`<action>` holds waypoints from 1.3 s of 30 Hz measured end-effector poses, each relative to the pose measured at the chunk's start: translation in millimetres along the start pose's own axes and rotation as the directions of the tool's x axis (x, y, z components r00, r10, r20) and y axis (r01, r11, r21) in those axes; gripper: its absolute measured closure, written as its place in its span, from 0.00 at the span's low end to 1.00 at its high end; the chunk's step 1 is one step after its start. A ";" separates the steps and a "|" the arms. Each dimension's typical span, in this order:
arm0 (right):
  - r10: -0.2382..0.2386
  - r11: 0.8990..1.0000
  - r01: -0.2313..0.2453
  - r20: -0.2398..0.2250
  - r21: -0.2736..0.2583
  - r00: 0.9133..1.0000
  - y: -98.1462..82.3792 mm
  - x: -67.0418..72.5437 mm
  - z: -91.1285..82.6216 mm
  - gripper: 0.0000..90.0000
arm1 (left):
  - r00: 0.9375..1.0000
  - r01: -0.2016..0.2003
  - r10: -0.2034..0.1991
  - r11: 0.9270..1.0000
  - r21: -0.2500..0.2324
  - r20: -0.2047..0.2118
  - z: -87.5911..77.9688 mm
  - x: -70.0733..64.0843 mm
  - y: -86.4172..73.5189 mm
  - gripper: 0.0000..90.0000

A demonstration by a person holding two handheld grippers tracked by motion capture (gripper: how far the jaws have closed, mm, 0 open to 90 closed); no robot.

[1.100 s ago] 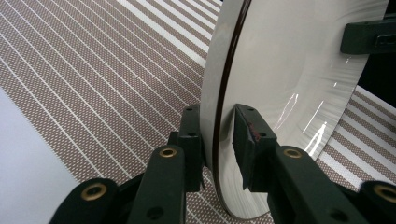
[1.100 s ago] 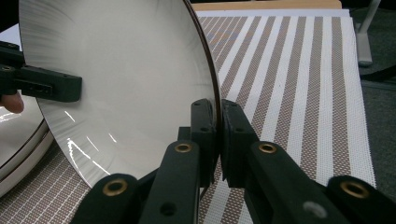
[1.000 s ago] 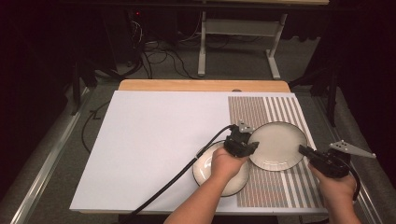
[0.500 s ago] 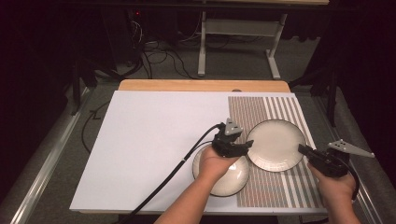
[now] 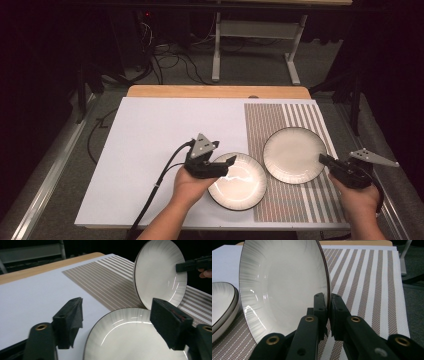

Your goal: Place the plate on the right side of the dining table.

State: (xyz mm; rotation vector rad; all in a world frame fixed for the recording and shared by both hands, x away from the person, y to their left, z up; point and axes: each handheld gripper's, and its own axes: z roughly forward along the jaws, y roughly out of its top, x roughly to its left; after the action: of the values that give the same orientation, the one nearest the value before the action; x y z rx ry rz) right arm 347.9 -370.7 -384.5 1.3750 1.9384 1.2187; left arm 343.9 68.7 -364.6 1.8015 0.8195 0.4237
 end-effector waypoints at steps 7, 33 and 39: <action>0.001 1.000 -0.001 0.008 0.013 1.000 3.1 -0.1 4.0 0.96 | 0.995 0.013 -0.017 0.999 -0.041 -0.101 -50.0 24.1 -16.2 0.17; 0.114 0.986 -0.120 0.054 0.116 0.992 10.4 -12.6 35.6 0.92 | 0.984 0.051 -0.078 0.985 -0.164 -0.158 -136.3 67.7 -65.0 0.00; 0.145 0.978 -0.154 0.071 0.142 0.987 10.2 -17.3 44.1 0.91 | 0.986 0.048 -0.072 0.986 -0.158 -0.151 -135.5 68.3 -64.8 0.00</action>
State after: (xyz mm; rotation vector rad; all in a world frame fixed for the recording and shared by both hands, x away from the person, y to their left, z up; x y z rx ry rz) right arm 393.8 -368.1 -399.7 1.6398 1.9457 1.1045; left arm 284.8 221.9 -380.1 1.6116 0.9217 0.5792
